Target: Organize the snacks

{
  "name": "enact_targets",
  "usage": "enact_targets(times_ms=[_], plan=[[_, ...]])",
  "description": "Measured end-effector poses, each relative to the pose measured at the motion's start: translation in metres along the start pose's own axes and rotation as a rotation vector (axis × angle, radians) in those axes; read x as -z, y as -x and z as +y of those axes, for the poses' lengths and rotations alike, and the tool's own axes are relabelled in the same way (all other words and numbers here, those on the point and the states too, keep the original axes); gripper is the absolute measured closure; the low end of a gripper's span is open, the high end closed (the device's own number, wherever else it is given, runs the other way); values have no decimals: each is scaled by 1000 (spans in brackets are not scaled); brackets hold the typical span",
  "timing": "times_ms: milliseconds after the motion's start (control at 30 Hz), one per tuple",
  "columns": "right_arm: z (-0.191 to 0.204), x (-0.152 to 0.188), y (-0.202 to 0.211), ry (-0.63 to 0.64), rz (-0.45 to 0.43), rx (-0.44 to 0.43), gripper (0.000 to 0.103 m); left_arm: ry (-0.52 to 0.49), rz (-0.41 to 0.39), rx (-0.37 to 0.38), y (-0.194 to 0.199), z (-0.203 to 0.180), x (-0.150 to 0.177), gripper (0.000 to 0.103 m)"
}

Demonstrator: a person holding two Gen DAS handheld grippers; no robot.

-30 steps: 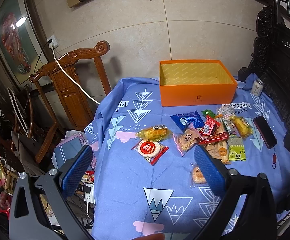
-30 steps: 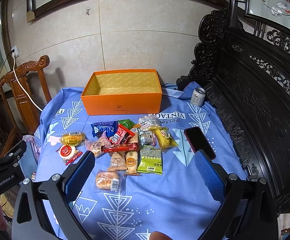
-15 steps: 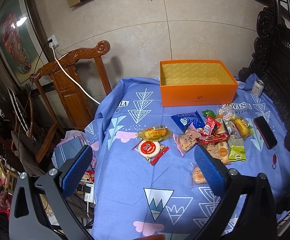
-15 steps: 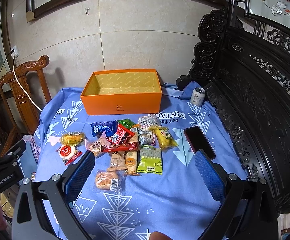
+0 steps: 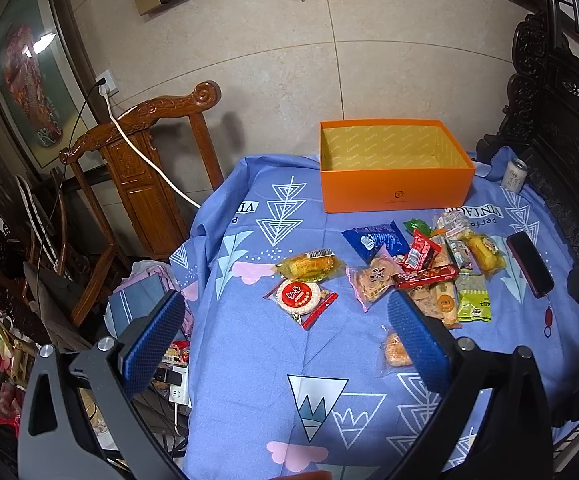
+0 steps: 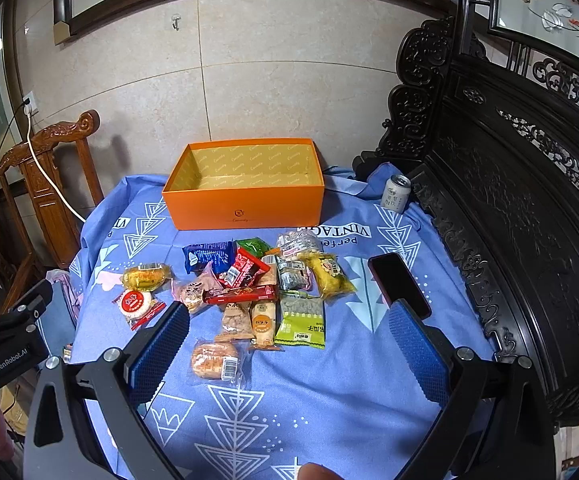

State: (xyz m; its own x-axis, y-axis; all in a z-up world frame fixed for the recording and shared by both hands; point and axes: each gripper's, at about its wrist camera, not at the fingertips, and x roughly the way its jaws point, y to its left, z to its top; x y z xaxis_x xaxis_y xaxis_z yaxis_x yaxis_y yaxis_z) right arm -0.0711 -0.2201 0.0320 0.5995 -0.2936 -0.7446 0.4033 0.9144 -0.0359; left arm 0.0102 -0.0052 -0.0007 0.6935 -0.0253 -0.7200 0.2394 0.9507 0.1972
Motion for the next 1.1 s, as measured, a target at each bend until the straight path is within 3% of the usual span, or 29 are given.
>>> enact_targets(times_ms=[1100], plan=[[1,-2,1,0,0,-2,3,1,-3,0,0,0,0,4]])
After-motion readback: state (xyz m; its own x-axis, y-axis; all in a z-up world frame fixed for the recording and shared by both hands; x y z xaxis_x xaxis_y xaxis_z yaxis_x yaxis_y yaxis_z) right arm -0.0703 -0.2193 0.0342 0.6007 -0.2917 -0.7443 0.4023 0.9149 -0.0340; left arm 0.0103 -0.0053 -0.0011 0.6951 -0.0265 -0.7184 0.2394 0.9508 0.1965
